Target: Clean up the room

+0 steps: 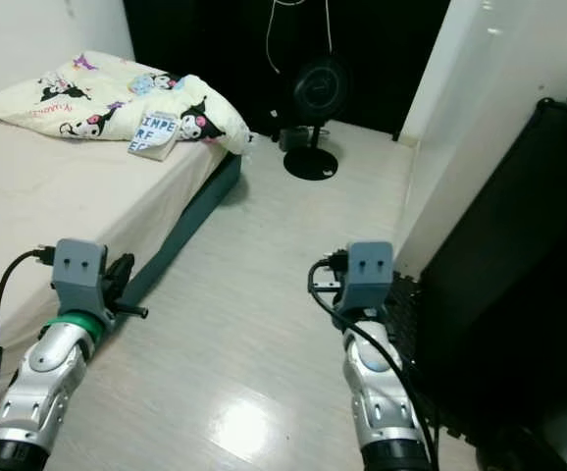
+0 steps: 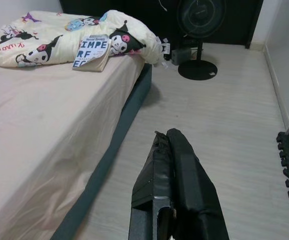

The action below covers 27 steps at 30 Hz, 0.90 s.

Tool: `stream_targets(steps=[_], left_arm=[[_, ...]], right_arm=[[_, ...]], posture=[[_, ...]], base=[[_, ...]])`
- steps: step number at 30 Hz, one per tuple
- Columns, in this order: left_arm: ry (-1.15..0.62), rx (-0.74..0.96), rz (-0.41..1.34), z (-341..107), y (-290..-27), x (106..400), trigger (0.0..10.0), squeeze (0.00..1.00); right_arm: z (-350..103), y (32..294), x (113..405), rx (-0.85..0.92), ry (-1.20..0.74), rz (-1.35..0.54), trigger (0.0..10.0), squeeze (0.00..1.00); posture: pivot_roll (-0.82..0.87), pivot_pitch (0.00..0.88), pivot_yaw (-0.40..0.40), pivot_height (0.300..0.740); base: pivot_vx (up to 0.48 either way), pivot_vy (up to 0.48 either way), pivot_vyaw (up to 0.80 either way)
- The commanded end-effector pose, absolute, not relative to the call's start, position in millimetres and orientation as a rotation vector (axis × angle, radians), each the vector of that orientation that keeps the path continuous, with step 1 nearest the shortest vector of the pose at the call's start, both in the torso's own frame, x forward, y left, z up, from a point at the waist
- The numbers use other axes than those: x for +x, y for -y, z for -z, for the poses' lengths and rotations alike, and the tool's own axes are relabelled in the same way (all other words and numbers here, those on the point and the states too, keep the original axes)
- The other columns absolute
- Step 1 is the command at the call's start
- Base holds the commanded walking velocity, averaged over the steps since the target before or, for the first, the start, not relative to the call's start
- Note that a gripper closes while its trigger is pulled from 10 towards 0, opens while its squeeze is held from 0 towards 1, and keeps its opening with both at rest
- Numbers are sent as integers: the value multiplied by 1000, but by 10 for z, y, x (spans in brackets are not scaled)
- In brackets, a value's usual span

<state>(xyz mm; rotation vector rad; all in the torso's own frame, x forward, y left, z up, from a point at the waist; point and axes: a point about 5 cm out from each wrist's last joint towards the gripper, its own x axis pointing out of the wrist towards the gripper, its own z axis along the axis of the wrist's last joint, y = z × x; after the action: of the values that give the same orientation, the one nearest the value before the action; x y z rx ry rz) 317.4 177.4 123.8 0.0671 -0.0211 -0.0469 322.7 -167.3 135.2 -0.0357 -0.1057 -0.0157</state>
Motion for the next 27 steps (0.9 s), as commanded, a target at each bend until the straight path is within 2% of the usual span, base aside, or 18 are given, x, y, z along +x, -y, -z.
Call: stream_targets(steps=[1,16,27], left_arm=[[-15,74,45,-1142,-1794,3134,10000,0],[-84,97,42,-947,-1851,3074,10000,0],[-320,55,33,-413,-1866,2899,10000,0]], right_arm=[[-1299,1692,3200,-31,93,19,10000,0],[-1109,1671,3156,-25,28,14,10000,0],[-581,1756,2996,-69,-160,48,10000,0]], posture=[[-37,17,36,740],[-35,10,37,740],[-37,0,37,740]], base=[[0,0,0],[0,0,0],[0,0,0]])
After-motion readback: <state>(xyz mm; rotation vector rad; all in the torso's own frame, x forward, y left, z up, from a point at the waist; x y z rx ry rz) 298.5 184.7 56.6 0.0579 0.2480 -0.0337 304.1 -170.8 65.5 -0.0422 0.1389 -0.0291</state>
